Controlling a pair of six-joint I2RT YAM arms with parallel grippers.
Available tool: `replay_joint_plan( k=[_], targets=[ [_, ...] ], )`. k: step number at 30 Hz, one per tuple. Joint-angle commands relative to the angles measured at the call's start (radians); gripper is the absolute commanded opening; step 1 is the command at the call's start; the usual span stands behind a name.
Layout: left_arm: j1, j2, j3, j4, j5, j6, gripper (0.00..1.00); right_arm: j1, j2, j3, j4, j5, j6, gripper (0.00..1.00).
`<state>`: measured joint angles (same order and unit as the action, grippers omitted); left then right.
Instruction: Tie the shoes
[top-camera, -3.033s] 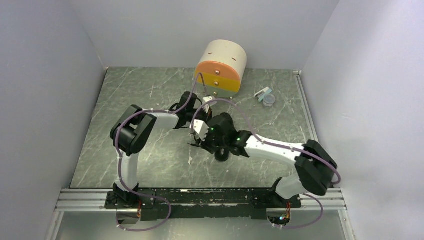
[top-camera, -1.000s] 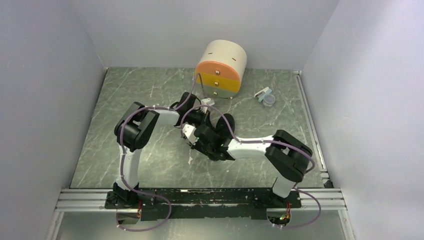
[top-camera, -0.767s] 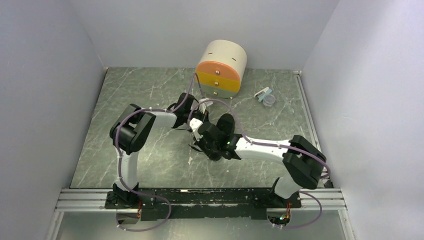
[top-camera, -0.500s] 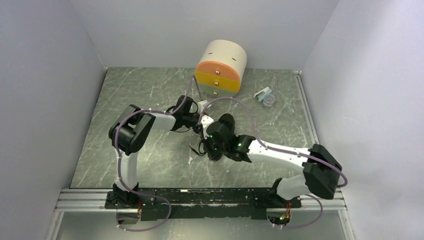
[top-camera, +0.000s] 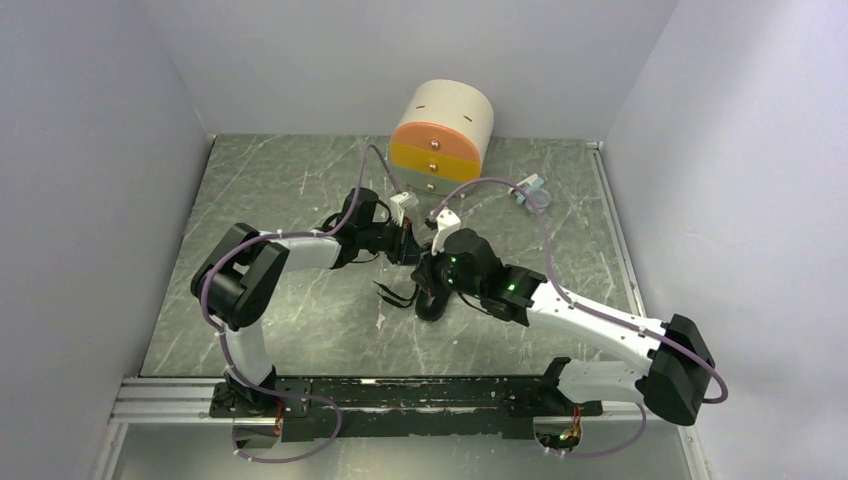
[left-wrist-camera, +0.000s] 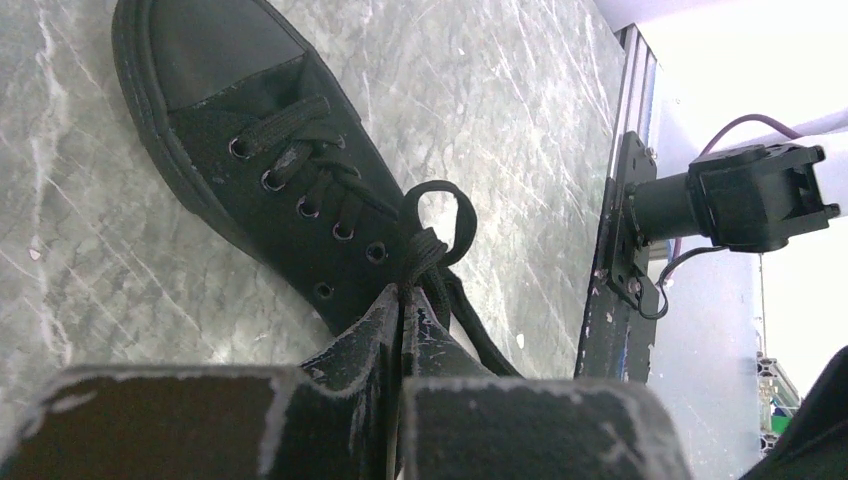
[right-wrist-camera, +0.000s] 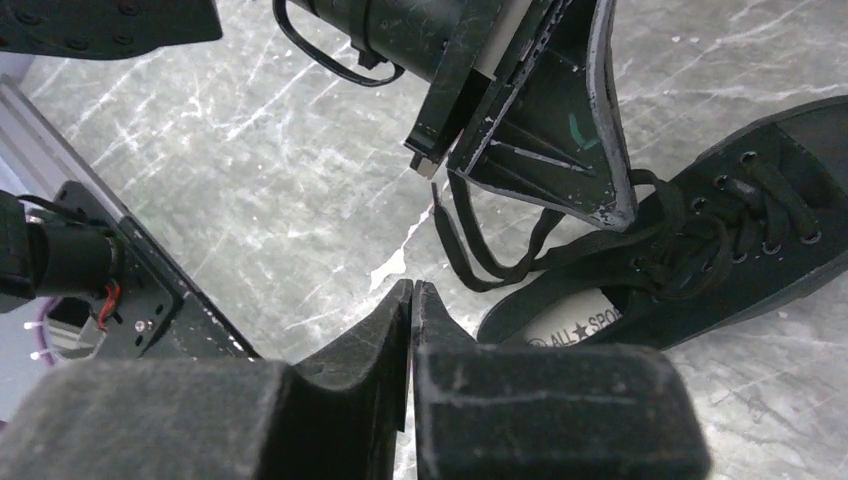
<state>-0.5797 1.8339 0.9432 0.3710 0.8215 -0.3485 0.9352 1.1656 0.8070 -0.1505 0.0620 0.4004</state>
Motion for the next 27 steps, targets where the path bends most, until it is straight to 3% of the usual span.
replay_joint_plan(
  k=[1, 2, 6, 8, 14, 21, 27],
  targets=[
    [-0.008, -0.002, 0.014, -0.014, 0.007, 0.02, 0.05, -0.003, 0.049, 0.014, -0.038, 0.007, 0.02, 0.28],
    [-0.007, 0.002, 0.022, -0.024, 0.002, 0.031, 0.05, -0.004, 0.065, 0.019, -0.045, 0.01, 0.029, 0.35],
    [0.0, 0.043, 0.057, -0.052, 0.007, 0.053, 0.05, -0.005, 0.158, 0.027, -0.004, -0.088, -0.045, 0.41],
    [0.006, 0.058, 0.068, -0.054, 0.009, 0.058, 0.05, 0.006, 0.212, 0.047, 0.013, -0.169, -0.131, 0.42],
    [0.02, 0.115, 0.099, -0.056, 0.036, 0.044, 0.05, 0.042, 0.32, 0.061, 0.119, -0.137, -0.386, 0.4],
    [0.03, 0.157, 0.136, -0.105, 0.03, 0.047, 0.05, 0.065, 0.392, 0.023, 0.309, 0.018, -0.312, 0.34],
    [0.05, 0.145, 0.144, -0.156, 0.044, 0.078, 0.05, 0.063, 0.309, 0.064, 0.324, 0.08, -0.248, 0.4]
  ],
)
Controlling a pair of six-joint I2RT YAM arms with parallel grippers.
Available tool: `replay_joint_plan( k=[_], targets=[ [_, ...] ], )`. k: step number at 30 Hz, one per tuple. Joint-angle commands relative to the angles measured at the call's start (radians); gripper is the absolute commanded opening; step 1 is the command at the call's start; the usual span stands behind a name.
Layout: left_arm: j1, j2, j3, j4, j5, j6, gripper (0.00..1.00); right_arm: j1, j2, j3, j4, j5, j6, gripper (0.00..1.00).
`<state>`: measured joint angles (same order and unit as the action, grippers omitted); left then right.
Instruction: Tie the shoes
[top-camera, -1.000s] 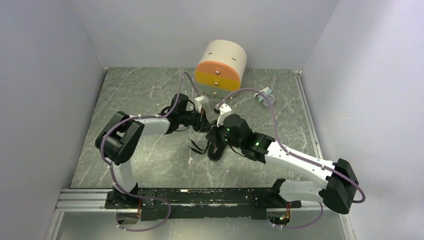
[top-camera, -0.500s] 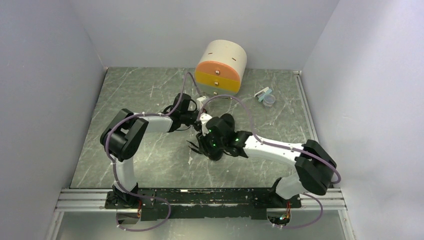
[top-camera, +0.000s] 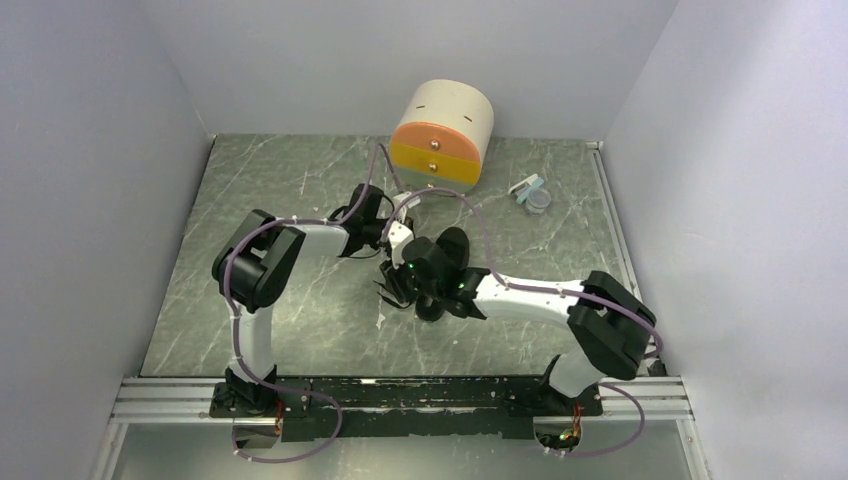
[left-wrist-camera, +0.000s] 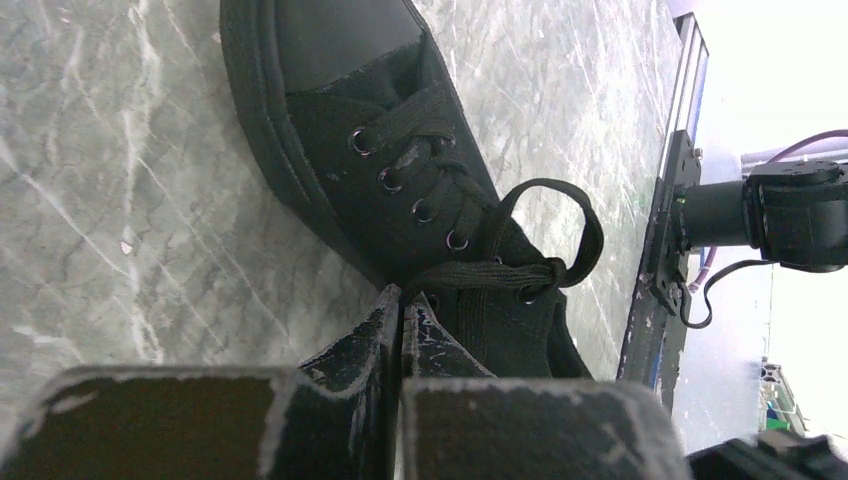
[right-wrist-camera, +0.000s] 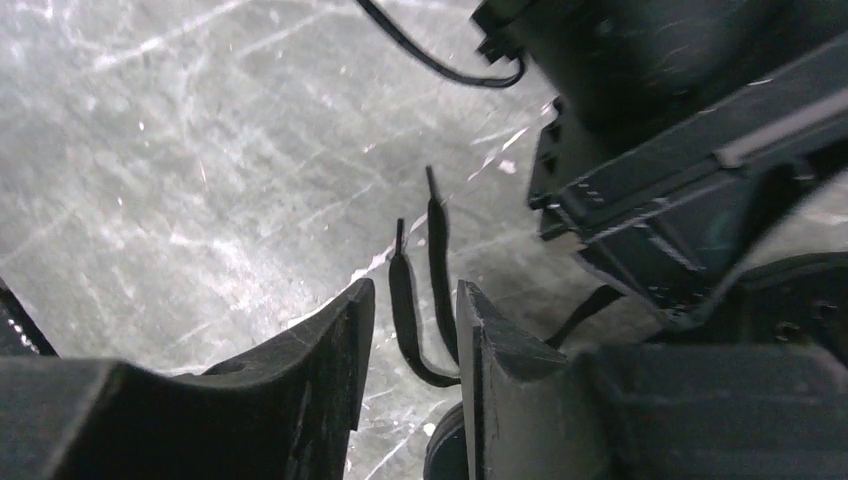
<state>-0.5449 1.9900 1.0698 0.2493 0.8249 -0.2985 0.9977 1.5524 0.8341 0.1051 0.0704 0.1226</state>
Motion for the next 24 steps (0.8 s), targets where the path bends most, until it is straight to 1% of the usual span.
replay_joint_plan(
  k=[1, 4, 6, 8, 11, 13, 14, 16, 18, 20, 22, 24],
  targets=[
    [0.017, -0.021, 0.008, -0.023, 0.046, 0.024, 0.05, -0.001, -0.093, 0.058, 0.034, 0.102, 0.039, 0.41],
    [0.02, -0.055, -0.015, -0.009, 0.059, 0.025, 0.05, -0.026, -0.133, 0.118, -0.087, 0.156, 0.099, 0.45],
    [0.02, -0.074, -0.034, 0.007, 0.062, 0.016, 0.05, -0.042, -0.149, 0.142, -0.203, 0.174, 0.165, 0.47],
    [0.02, -0.086, -0.053, 0.041, 0.069, -0.01, 0.05, -0.049, -0.159, 0.161, -0.348, 0.215, 0.264, 0.48],
    [0.02, -0.109, -0.085, 0.098, 0.073, -0.057, 0.05, -0.058, -0.182, 0.142, -0.521, 0.204, 0.386, 0.49],
    [0.02, -0.13, -0.115, 0.139, 0.072, -0.097, 0.05, -0.066, -0.216, 0.102, -0.595, 0.211, 0.456, 0.5],
    [0.019, -0.139, -0.13, 0.154, 0.072, -0.115, 0.05, -0.087, -0.231, 0.082, -0.626, 0.203, 0.491, 0.53],
    [0.011, -0.161, -0.165, 0.193, 0.078, -0.146, 0.05, -0.163, -0.255, 0.05, -0.68, 0.155, 0.553, 0.55],
    [-0.002, -0.178, -0.186, 0.205, 0.074, -0.151, 0.05, -0.239, -0.279, 0.011, -0.659, 0.091, 0.58, 0.56],
    [-0.017, -0.187, -0.198, 0.205, 0.063, -0.159, 0.05, -0.284, -0.29, -0.031, -0.592, 0.024, 0.586, 0.56],
    [-0.029, -0.2, -0.219, 0.228, 0.049, -0.182, 0.05, -0.3, -0.267, -0.046, -0.544, -0.022, 0.587, 0.57],
    [-0.035, -0.224, -0.254, 0.286, 0.028, -0.217, 0.05, -0.3, -0.228, -0.038, -0.523, -0.029, 0.584, 0.57]
  ],
)
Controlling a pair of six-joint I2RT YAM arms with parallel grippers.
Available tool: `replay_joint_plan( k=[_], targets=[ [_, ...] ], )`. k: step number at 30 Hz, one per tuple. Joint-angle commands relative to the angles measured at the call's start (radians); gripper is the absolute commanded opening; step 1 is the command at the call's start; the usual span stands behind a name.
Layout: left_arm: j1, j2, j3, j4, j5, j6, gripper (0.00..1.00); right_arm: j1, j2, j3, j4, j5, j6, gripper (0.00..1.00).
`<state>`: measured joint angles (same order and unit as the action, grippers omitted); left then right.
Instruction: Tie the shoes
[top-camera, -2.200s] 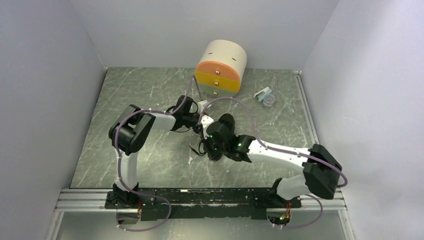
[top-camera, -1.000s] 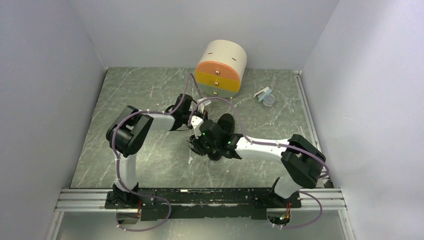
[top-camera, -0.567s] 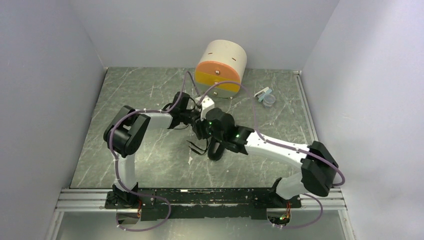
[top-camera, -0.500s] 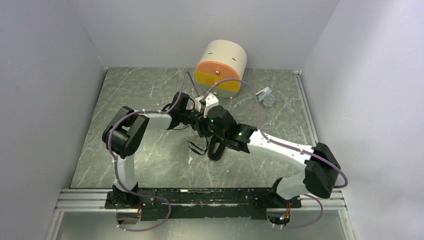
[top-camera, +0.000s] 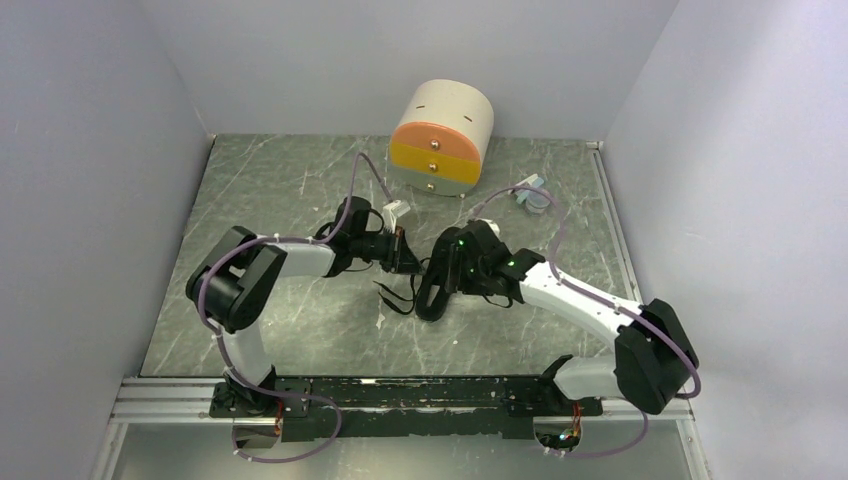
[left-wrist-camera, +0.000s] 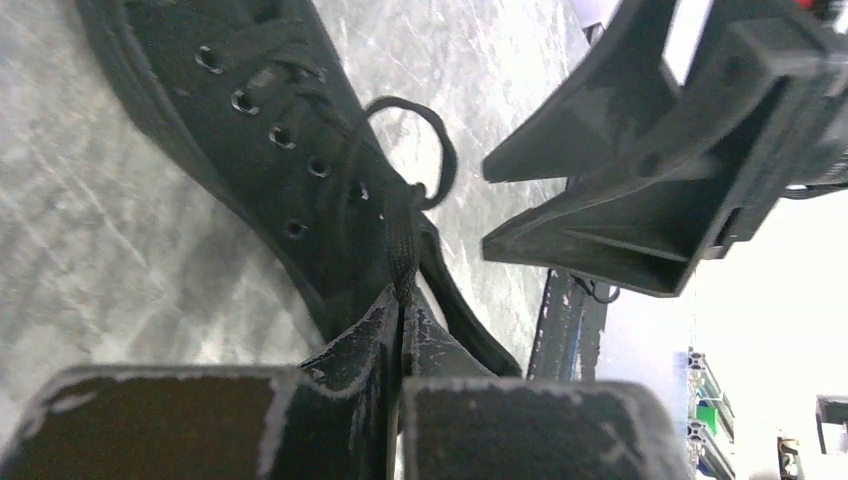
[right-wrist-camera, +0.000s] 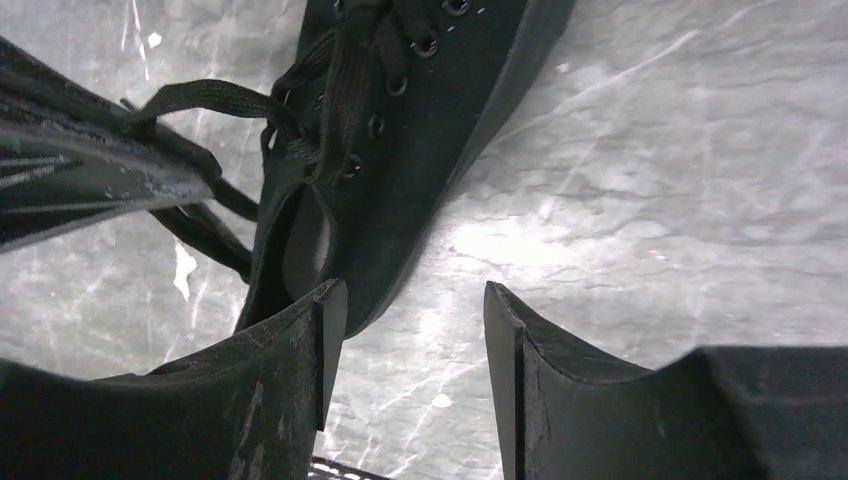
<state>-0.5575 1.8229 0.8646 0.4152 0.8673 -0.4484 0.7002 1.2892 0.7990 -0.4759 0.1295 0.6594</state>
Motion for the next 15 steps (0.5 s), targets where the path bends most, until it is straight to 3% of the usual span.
replay_joint_plan(
  k=[1, 7, 15],
  targets=[
    [-0.024, -0.069, -0.063, 0.15, -0.027, -0.083, 0.05, -0.002, 0.059, 0.001, 0.058, -0.082, 0.055, 0.56],
    [-0.043, -0.096, -0.086, 0.182, -0.061, -0.113, 0.05, 0.007, 0.115, -0.019, 0.126, -0.107, 0.075, 0.56],
    [-0.061, -0.075, -0.081, 0.207, -0.074, -0.129, 0.05, 0.025, 0.094, -0.009, 0.062, -0.069, 0.08, 0.56]
  ],
)
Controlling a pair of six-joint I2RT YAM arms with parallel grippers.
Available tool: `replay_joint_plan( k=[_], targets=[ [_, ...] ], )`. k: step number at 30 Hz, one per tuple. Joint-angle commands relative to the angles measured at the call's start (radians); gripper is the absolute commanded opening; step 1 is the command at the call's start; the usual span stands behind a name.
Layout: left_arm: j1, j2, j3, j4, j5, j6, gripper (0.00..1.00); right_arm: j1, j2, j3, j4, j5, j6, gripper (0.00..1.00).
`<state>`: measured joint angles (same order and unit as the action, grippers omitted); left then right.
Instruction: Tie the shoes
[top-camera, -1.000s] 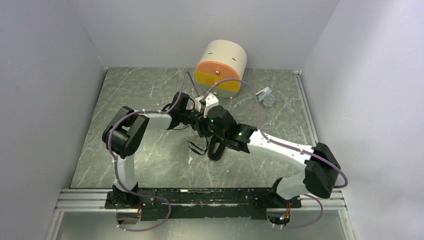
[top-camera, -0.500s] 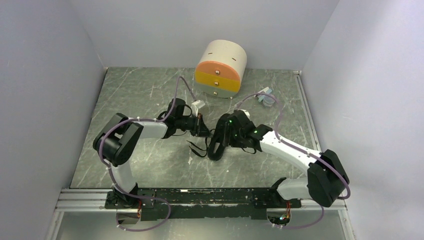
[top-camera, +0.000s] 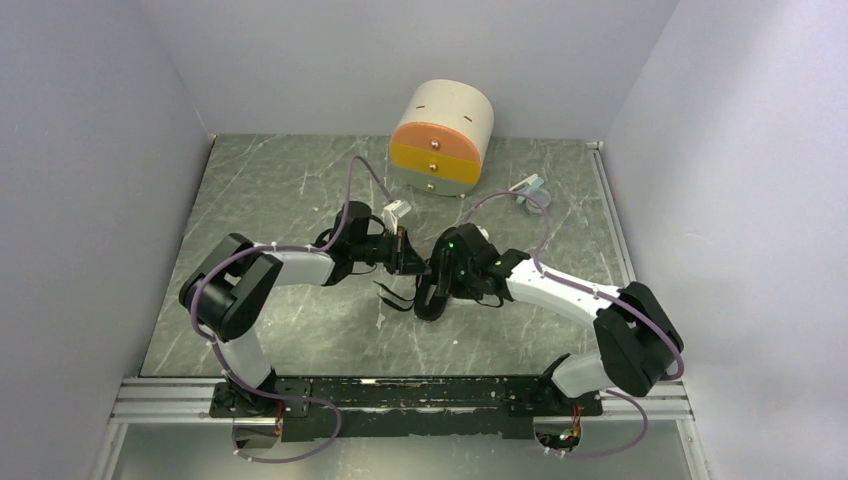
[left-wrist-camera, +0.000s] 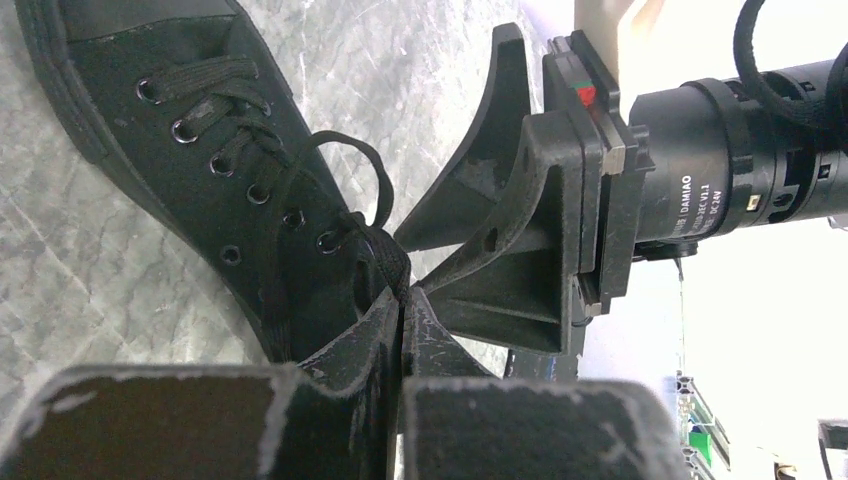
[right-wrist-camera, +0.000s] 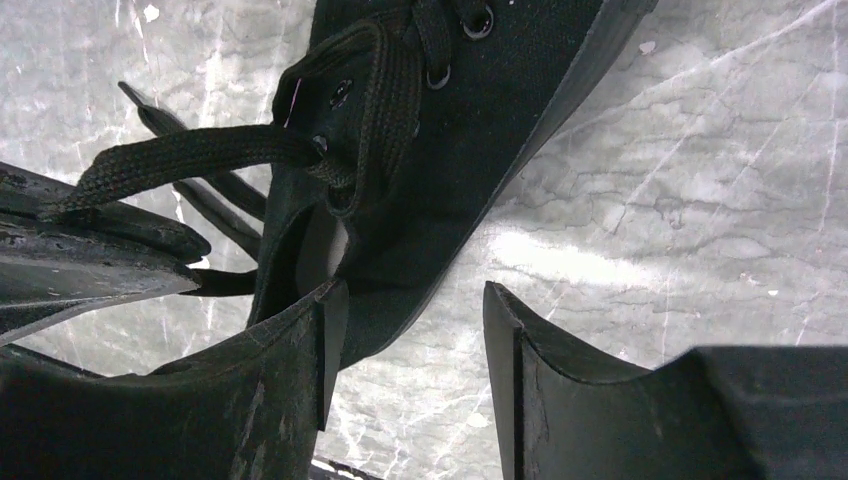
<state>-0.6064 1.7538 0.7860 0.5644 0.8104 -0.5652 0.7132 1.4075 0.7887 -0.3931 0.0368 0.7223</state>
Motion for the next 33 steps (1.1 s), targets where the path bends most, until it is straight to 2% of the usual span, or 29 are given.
replay_joint_plan(
  k=[1, 7, 13, 16, 20, 23, 30, 33],
  targets=[
    [-0.012, -0.003, 0.0, 0.052, -0.023, -0.006, 0.05, 0.012, -0.044, 0.002, -0.033, 0.037, 0.013, 0.56],
    [-0.012, -0.003, -0.008, 0.023, -0.03, 0.017, 0.05, 0.036, -0.097, 0.05, -0.104, 0.065, -0.024, 0.59],
    [-0.012, -0.002, -0.032, 0.081, -0.033, -0.028, 0.05, 0.05, -0.02, -0.005, 0.02, 0.016, -0.04, 0.6],
    [-0.012, 0.005, -0.029, 0.087, -0.033, -0.031, 0.05, 0.05, 0.027, 0.004, -0.059, 0.085, -0.044, 0.6],
    [-0.013, 0.027, -0.033, 0.138, -0.027, -0.07, 0.05, 0.03, -0.033, -0.025, -0.151, 0.198, -0.066, 0.59],
    [-0.018, 0.045, -0.043, 0.199, -0.026, -0.109, 0.05, 0.011, -0.06, -0.016, -0.196, 0.224, -0.108, 0.6],
    [-0.053, 0.113, -0.005, 0.234, -0.006, -0.145, 0.05, 0.013, -0.092, 0.089, -0.103, 0.067, -0.28, 0.65],
    [-0.053, 0.13, 0.002, 0.264, -0.01, -0.171, 0.05, 0.022, -0.131, 0.127, -0.044, -0.093, -0.452, 0.68]
  ],
)
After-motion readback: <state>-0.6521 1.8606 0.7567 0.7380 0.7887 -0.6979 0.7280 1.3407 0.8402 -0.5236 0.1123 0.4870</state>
